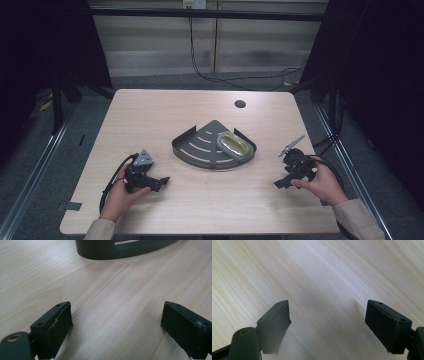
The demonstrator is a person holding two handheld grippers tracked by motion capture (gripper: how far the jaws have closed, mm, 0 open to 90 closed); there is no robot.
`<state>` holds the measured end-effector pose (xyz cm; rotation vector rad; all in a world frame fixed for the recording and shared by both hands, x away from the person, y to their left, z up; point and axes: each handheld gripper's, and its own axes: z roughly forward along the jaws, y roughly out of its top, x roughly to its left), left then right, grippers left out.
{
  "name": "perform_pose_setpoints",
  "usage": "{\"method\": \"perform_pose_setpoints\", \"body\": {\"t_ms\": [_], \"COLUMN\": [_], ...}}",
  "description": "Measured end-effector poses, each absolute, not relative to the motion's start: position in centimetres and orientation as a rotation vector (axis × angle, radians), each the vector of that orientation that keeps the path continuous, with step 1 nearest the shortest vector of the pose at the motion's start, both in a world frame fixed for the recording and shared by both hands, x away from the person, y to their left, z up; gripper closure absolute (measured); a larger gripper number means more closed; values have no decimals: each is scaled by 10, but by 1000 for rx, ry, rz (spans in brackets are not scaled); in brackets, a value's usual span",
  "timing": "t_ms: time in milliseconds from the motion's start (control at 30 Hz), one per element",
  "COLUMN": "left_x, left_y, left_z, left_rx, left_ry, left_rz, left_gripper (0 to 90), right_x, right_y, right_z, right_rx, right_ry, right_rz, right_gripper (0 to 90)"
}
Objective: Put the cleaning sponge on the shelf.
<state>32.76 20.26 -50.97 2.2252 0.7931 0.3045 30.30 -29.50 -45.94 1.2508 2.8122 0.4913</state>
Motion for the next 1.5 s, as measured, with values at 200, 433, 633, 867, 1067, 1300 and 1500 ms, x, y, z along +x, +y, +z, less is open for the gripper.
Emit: {"method": "perform_pose_setpoints", "body": {"t_ms": [200, 433, 633, 867, 1067, 1300, 1500], "left_x": [328, 328, 328, 327, 327, 327, 327], "left_y": [203, 203, 203, 203, 203, 203, 203], "left_z": [-510, -510, -510, -510, -510, -510, -510], "left_rx": [2225, 2225, 2225, 2226, 2226, 2225, 2226], "left_ry": [793, 793, 792, 792, 793, 793, 793], "left_rz": [305, 305, 305, 306, 307, 307, 307], "left_gripper": [95, 95, 95, 95, 95, 95, 95], "right_x": [297, 292, 287, 279, 273, 269, 264], "right_y": [-301, -307, -309, -311, -314, -318, -323], "right_z": [-468, -479, -482, -486, -490, -496, -502], "right_rx": [1239, 1243, 1198, 1151, 1137, 1107, 1101], "right_ry": [2801, 2785, 2757, 2702, 2663, 2598, 2540], "right_rz": [507, 552, 599, 652, 715, 816, 915], "right_gripper": [194, 160, 153, 133, 110, 98, 97]}}
